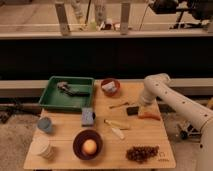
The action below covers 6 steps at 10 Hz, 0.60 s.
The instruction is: Place eraser in red bowl
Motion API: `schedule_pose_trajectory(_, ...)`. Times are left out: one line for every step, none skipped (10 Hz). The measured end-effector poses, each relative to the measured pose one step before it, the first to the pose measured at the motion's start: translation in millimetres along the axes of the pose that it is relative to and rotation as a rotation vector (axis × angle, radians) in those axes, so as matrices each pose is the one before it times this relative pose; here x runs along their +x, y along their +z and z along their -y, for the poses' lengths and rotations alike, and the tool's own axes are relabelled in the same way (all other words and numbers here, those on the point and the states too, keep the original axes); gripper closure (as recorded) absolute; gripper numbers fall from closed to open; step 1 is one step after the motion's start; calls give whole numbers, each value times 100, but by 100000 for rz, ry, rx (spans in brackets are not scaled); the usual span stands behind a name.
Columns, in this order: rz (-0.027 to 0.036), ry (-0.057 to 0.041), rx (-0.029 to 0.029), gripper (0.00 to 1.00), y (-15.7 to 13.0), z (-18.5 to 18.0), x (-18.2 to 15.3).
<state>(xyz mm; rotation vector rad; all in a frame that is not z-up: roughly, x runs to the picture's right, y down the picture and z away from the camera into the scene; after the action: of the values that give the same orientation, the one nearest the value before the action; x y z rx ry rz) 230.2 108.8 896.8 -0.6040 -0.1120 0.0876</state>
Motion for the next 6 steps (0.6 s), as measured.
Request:
schedule_pose_trajectory(-75,128,-257,50,138,19,-105)
schedule_pose_trajectory(-114,-19,-191,46,81,41,-92)
schedule_pose_trajectory(53,121,489,47,-143,179,28)
schedule_pose_trajectory(-112,-627,1467,52,-592,287,-32)
schedule_pose_trajectory(-123,-533,1287,60,-829,261,-89)
schedule_pose_trajectory(-171,-524,1766,74,-1601,428,-104)
